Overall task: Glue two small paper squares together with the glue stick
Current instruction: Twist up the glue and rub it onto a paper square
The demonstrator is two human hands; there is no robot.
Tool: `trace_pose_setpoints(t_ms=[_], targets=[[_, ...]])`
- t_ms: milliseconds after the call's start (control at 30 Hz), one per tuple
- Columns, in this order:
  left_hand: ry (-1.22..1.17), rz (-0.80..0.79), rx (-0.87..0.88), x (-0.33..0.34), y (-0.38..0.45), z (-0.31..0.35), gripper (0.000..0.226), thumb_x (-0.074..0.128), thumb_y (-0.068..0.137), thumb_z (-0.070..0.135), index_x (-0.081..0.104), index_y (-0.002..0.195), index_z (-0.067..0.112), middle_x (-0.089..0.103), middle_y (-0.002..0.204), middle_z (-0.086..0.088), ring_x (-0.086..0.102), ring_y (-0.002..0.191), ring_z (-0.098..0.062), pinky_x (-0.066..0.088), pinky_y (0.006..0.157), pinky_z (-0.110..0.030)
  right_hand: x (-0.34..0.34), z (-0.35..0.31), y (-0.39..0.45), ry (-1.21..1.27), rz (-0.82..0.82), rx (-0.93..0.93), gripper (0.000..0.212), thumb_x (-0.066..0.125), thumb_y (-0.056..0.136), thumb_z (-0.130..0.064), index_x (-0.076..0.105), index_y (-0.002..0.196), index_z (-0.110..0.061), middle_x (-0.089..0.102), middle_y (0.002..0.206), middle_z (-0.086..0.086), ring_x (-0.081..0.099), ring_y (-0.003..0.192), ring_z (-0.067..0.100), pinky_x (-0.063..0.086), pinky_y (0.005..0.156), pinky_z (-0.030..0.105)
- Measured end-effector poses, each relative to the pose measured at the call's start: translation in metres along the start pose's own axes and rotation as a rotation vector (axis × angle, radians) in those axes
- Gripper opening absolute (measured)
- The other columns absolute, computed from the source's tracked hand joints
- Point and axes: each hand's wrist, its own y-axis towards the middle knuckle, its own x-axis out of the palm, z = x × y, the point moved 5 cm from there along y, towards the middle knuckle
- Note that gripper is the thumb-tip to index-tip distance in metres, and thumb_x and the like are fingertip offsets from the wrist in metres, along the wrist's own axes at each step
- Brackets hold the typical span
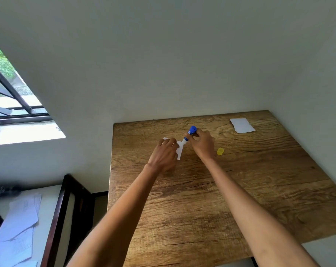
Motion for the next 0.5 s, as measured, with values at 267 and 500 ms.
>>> trace_pose_setpoints(t_ms=[267, 500], targets=[[-0.02, -0.171, -0.056, 0.019, -0.002, -0.006, 0.055, 0.023, 0.098, 0.043, 0.026, 0.144, 0.012, 0.026, 0.152, -0.01, 0.023, 0.14, -0.025, 0.009, 0.117, -0.046, 0.005, 0.003, 0.008, 0.0, -0.009, -0.01, 0.032, 0.063, 0.083, -0.041, 0.067, 0.093, -0.01, 0.067, 0.088, 0.007, 0.057, 0.092, 0.026, 0.044, 0.09, 0.05], [-0.052, -0.178, -0.122, 0.027, -0.006, -0.002, 0.063, 0.02, 0.097, 0.05, 0.016, 0.147, 0.013, 0.015, 0.156, -0.011, 0.011, 0.144, -0.026, 0.001, 0.115, -0.053, 0.014, 0.002, 0.018, -0.035, -0.021, -0.036, 0.029, 0.063, 0.084, -0.039, 0.066, 0.095, -0.012, 0.068, 0.094, 0.005, 0.055, 0.096, 0.024, 0.032, 0.09, 0.04]])
